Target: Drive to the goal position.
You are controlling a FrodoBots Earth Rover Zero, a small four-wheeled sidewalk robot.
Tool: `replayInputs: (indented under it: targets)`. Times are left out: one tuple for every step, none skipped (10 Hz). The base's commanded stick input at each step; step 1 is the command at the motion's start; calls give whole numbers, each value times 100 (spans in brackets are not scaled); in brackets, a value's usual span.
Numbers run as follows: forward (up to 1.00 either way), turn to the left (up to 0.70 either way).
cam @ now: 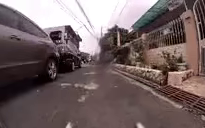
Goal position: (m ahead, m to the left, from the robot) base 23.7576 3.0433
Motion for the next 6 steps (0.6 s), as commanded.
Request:
replayInputs:
  targets:
    - [70,0]
    - [70,0]
    - [70,0]
    - [70,0]
    - [70,0]
    - [70,0]
